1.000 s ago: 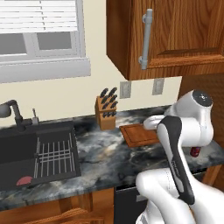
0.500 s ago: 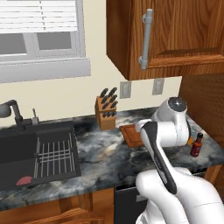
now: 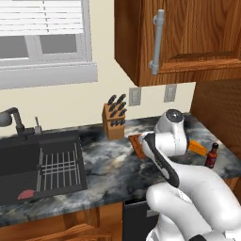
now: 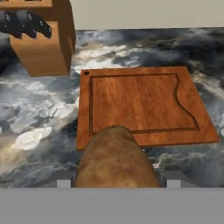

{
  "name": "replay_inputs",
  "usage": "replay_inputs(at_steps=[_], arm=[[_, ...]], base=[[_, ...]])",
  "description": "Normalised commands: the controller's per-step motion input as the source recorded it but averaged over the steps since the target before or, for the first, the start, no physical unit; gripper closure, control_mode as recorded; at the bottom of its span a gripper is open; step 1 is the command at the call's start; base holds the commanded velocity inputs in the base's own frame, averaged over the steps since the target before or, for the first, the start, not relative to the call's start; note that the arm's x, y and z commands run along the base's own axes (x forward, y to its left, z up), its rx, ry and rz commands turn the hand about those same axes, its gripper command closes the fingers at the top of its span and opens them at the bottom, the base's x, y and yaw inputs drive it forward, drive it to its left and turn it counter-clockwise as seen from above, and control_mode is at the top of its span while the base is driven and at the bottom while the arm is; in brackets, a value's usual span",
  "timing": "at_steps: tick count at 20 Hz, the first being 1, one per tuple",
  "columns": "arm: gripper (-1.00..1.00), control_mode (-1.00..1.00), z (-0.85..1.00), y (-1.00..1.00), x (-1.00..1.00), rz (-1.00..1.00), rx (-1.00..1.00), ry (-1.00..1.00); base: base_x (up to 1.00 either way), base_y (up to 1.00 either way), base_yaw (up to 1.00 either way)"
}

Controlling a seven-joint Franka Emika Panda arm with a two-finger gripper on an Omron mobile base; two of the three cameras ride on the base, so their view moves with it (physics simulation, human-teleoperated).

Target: Retrieve the reheated potato from the microwave, then place the potato, cheese, and condiment on the cutting board.

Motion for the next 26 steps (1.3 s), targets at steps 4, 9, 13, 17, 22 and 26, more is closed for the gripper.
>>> replay_inputs(at_steps=[4,9,13,17,22,26], arm=[[1.00,-1.00,-0.31,0.00,0.59,0.00,0.00,0.14],[1.00,-1.00,-0.28,0.00,0.55,0.00,0.00,0.12],[1.00,-1.00,-0.28,0.00,0.51,0.00,0.00,0.10],[1.00,-1.00,-0.35,0.00,0.32,0.00,0.00,0.00],[1.00,-1.00,-0.41,0.00,0.20,0.00,0.00,0.00],[1.00,-1.00,-0.42,0.00,0.11,0.00,0.01,0.00]], base=[[0.00,0.00,0.00],[0.00,0.00,0.00],[0.00,0.00,0.00],[0.00,0.00,0.00],[0.00,0.00,0.00],[0.00,0.00,0.00]])
